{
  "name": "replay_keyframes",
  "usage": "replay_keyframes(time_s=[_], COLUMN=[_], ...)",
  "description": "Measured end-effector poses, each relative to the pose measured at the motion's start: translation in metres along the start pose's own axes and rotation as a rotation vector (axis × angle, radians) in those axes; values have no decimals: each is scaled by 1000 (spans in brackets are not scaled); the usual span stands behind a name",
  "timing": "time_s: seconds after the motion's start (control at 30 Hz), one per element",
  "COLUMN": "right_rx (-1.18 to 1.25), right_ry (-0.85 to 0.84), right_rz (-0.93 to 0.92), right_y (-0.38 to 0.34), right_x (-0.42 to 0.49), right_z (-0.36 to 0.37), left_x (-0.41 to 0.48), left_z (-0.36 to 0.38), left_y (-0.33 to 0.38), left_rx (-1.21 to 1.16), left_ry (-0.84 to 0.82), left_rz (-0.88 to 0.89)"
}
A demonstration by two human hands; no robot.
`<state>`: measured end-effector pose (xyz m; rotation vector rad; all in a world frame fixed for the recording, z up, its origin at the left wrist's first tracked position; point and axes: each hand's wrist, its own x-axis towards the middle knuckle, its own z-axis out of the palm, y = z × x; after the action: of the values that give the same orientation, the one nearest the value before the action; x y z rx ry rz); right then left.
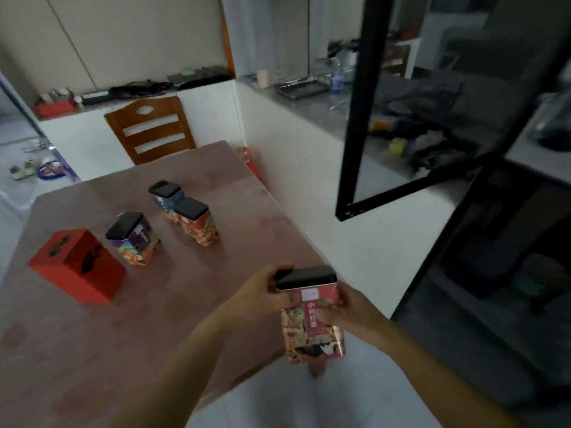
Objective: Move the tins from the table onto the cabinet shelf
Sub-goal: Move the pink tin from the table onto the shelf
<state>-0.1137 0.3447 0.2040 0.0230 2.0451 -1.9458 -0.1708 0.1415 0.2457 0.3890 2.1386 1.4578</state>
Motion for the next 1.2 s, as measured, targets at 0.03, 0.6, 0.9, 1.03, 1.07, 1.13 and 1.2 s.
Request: replay_keyframes(time_s=[0.03, 0.6, 0.9, 1.03, 1.07, 1.13, 1.2], right_rx=[-9, -486, -907, -966, -972, -967, -956], right_ry=[108, 1204, 1305, 1363, 1367, 1360, 1361], right_rz=[-26, -209, 347, 420, 428, 436, 429], right_y=[-4, -50, 6, 18, 21, 23, 24], right_x=[-20, -351, -427, -430, -430, -431, -431], right_z=[-22, -408, -525, -543, -545, -546, -546], left_x=[5, 144, 277, 310, 314, 319, 321], left_z=[26, 433, 611, 703, 727, 773, 814], left_y=[14, 283, 407, 431, 437, 445, 449], left_rx=[-90, -160, -19, 51, 71, 102, 111], left_ry=[-16, -370, -628, -748, -772, -796, -795], left_rz=[11, 447, 550, 594, 604, 621, 624])
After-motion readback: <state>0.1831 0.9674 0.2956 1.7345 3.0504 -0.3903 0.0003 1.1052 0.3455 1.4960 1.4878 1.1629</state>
